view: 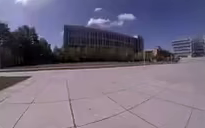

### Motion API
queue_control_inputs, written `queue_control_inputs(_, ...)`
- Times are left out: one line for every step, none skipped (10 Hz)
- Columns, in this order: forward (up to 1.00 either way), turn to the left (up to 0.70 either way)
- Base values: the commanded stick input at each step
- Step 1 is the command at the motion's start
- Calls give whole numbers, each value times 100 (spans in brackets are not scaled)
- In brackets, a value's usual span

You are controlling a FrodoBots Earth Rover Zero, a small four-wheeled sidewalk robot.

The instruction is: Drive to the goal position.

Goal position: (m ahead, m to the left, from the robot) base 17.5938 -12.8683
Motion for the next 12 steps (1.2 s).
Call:
queue_control_inputs(70, -35)
queue_control_inputs(70, -35)
queue_control_inputs(70, -35)
queue_control_inputs(70, -35)
queue_control_inputs(70, -35)
queue_control_inputs(70, -35)
queue_control_inputs(70, -35)
queue_control_inputs(70, -35)
queue_control_inputs(70, -35)
queue_control_inputs(70, -35)
queue_control_inputs(70, -35)
queue_control_inputs(70, -35)
